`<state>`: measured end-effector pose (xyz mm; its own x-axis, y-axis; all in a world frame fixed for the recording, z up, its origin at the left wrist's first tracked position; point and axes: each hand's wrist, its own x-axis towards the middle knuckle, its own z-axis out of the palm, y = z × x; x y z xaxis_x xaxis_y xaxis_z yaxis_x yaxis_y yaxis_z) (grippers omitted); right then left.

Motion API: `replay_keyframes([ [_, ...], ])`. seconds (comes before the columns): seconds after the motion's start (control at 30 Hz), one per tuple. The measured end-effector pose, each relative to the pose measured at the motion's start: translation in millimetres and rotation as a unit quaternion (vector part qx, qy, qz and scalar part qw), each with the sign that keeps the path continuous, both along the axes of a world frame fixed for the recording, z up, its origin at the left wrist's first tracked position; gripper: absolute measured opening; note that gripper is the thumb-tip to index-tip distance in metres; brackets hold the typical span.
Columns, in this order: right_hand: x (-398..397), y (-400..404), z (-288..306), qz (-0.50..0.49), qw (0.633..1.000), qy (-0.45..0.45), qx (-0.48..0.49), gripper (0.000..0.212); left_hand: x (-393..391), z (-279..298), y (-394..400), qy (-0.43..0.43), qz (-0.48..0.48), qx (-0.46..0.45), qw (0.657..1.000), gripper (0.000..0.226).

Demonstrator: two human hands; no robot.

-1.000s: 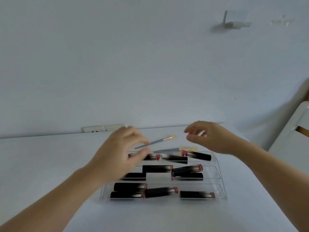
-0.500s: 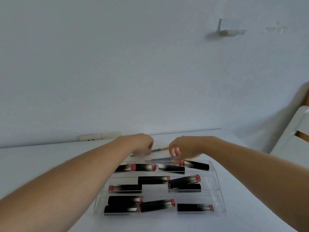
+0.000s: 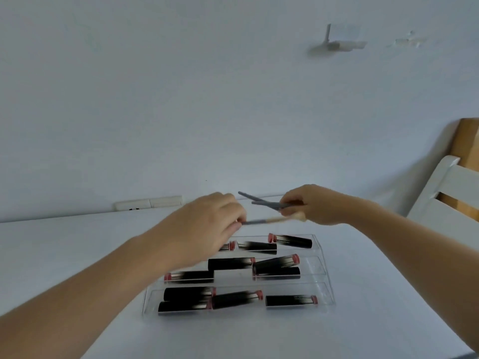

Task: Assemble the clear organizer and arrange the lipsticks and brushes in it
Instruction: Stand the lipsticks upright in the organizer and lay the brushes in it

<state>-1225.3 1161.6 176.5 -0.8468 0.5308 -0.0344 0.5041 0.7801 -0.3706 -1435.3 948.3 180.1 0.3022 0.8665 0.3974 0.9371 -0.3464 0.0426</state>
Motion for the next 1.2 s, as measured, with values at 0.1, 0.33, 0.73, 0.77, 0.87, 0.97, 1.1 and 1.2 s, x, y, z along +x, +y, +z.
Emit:
replay_keyframes([
  [0.1,18.7,-22.0,9.2,-0.005,0.997,0.067,-0.037,0.009,13.0,-17.2,-20.6,0.027,-0.060,0.037,0.997,0.024],
  [0.33,26.2,-72.8,-3.4,0.025,0.995,0.096,0.007,0.012,18.2,-53.8,-34.0,0.006,-0.054,0.065,0.996,0.017],
  [0.73,33.5,-91.1,-52.9,0.007,0.965,0.181,0.190,0.025,20.0,-67.4,-38.9,-0.053,-0.028,0.094,0.994,0.002],
  [0.77,33.6,-93.0,-55.1,0.002,0.962,0.185,0.201,0.026,20.2,-67.0,-39.0,-0.060,-0.026,0.098,0.993,0.005],
  [0.87,33.2,-97.5,-56.8,-0.003,0.956,0.190,0.222,0.029,17.0,-63.9,-39.8,-0.085,-0.017,0.116,0.989,0.016],
  [0.97,32.2,-101.4,-56.7,-0.003,0.953,0.196,0.230,0.031,7.0,-56.5,-41.6,-0.106,0.014,0.139,0.985,0.019],
  [1.1,29.6,-108.0,-59.6,-0.027,0.956,0.218,0.195,0.037,-22.8,-50.8,-44.2,-0.140,0.107,0.097,0.979,0.024],
  [1.2,26.4,-110.3,-59.0,-0.041,0.956,0.228,0.177,0.038,-39.5,-52.6,-44.6,-0.161,0.140,0.033,0.977,0.025],
])
